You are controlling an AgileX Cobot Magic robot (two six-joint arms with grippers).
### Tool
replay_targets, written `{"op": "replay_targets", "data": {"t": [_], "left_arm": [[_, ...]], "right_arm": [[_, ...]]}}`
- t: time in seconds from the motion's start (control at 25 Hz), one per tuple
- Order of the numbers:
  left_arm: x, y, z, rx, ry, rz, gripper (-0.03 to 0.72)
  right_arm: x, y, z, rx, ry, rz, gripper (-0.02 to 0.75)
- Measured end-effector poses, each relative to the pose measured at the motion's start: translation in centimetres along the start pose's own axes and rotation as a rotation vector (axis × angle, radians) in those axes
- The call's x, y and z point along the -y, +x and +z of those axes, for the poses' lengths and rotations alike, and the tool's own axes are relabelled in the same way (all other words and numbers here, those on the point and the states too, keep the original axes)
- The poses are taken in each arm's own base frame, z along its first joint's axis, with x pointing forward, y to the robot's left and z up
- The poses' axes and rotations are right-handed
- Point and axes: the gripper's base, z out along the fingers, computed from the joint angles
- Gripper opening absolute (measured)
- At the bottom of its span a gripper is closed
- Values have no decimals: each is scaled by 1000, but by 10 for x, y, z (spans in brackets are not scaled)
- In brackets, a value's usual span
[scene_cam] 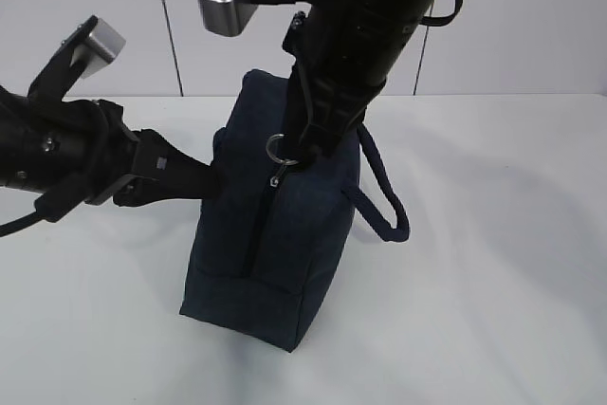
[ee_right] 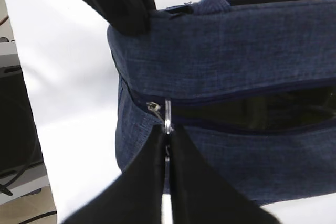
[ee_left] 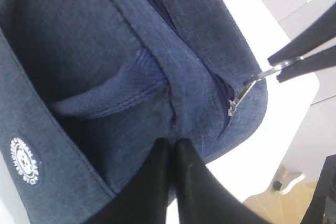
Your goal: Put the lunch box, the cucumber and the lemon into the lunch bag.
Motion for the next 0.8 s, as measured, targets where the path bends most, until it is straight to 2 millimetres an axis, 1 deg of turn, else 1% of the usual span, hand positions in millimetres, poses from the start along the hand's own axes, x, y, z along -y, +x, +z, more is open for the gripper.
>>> {"op": "replay_targets", "data": {"t": [0.36, 0.6, 0.8], "left_arm": [[0, 0, 0, 1, 2, -3, -6], [0, 0, 0, 0, 2, -4, -6], [-2, 1, 3, -7, 1, -10, -6]], "right_arm": [[6, -1, 3, 3, 47, -10, 8], [12, -2, 14, 4, 72, -13, 8], [15, -6, 9, 21, 100, -23, 8]]}}
